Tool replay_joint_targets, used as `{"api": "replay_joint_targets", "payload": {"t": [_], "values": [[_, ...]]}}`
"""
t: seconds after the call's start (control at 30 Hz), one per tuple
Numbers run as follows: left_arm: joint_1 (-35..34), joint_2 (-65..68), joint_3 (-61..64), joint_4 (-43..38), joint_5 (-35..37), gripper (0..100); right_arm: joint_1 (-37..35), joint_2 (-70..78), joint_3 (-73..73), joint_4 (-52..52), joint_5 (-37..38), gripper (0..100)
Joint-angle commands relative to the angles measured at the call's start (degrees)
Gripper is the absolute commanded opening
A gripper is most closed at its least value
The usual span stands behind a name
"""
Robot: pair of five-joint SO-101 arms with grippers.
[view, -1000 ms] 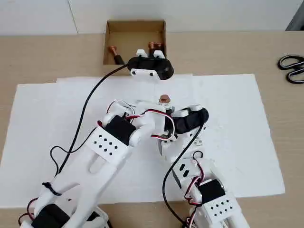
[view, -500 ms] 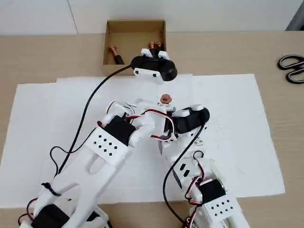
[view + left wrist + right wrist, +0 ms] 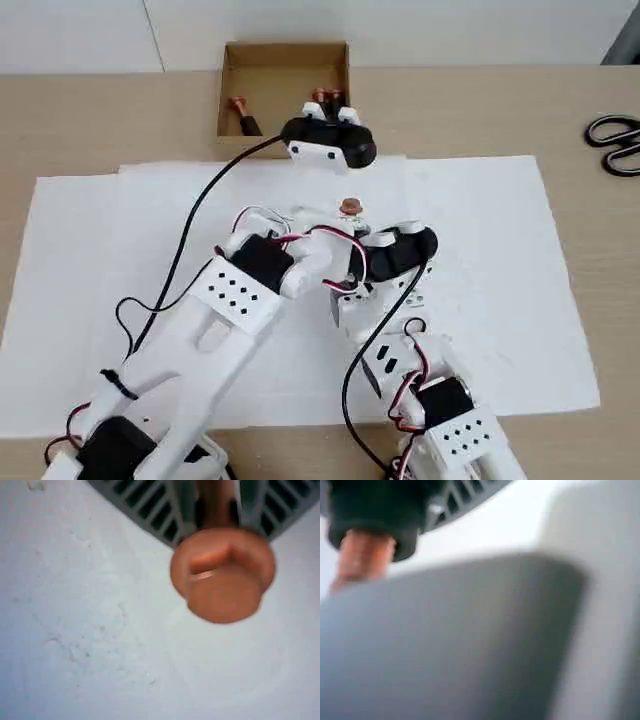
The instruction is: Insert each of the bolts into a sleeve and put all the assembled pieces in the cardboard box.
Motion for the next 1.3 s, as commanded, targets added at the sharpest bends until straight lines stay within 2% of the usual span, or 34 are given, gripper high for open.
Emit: {"api": "replay_joint_targets", "payload": {"t": [0.0,0.37,1.07,1.13,1.27], "values": [[0.00,0.26,-2.15,0.62,-0.62,1,-0.66,-1.01,-0.97,-1.10,2.20,0.4],[0.09,0.26,-6.55,9.49,-0.35,1,0.13,-4.62,-0.70,-1.63,4.04,0.4],[3.16,0.26,-6.99,13.10,-0.53,1,2.95,-5.05,-0.79,-4.00,5.10,0.4],[3.16,0.26,-6.99,13.10,-0.53,5,2.95,-5.05,-0.79,-3.82,5.10,0.4],[3.16,0.18,-6.99,14.07,-0.18,22,2.95,-5.05,-0.79,-3.65,5.10,0.4]]}}
